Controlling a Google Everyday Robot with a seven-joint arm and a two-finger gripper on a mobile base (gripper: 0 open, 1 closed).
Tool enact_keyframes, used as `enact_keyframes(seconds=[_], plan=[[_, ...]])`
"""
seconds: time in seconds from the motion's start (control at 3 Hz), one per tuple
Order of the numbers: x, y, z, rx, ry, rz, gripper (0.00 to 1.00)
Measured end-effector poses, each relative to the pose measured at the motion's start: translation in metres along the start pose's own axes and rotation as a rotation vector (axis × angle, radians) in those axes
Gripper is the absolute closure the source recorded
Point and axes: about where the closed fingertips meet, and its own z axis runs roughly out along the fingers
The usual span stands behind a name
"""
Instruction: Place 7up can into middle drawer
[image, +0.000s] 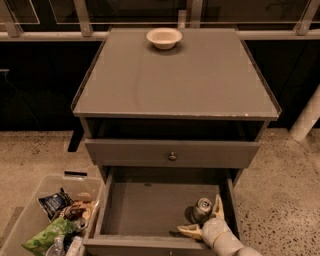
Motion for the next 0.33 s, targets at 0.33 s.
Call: enact_keyframes(seconds=[0.33], plan=[[0.0000,0.0000,0.0000,0.000,0.000,0.000,0.00]])
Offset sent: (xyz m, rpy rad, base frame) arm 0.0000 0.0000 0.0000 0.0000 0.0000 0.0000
